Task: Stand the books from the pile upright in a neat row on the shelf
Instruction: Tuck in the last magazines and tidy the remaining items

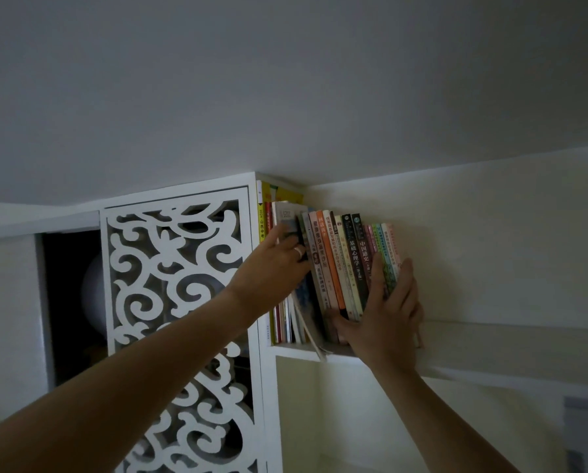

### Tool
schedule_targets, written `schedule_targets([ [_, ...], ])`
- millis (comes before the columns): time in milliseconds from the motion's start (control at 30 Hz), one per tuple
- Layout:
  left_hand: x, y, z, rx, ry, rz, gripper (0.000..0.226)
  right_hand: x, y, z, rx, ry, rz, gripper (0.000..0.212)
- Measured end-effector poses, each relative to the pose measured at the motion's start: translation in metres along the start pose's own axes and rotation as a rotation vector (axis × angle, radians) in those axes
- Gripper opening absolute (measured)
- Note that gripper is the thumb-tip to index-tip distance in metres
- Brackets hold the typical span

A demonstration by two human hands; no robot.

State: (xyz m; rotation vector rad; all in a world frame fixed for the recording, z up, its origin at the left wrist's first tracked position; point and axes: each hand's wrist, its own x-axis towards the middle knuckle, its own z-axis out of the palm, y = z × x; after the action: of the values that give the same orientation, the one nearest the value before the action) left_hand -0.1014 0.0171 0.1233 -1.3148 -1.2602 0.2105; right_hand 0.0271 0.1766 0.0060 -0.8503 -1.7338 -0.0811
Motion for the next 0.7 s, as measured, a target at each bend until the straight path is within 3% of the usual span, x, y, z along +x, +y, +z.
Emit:
schedule_targets([
  [233,-0.008,0.008,-0.015,0.059,0.081,0.152,0.026,0.0,0.003,0.0,-0.004,-0.001,-0.012,0.129],
  [500,-0.043,-0.004,-0.064,-0.004,0.193,0.16,0.022,-0.006,0.007,-0.004,0.006,-0.061,-0.009,0.12],
  [567,-0.053,-0.006,-0.074,-0.041,0.163,0.145,0.018,-0.008,0.008,-0.005,-0.002,-0.074,-0.002,0.119],
  [700,-0.067,-0.011,-0.099,-0.171,-0.061,0.076,0.042,-0.009,0.008,-0.011,0.023,-0.113,0.004,0.114],
])
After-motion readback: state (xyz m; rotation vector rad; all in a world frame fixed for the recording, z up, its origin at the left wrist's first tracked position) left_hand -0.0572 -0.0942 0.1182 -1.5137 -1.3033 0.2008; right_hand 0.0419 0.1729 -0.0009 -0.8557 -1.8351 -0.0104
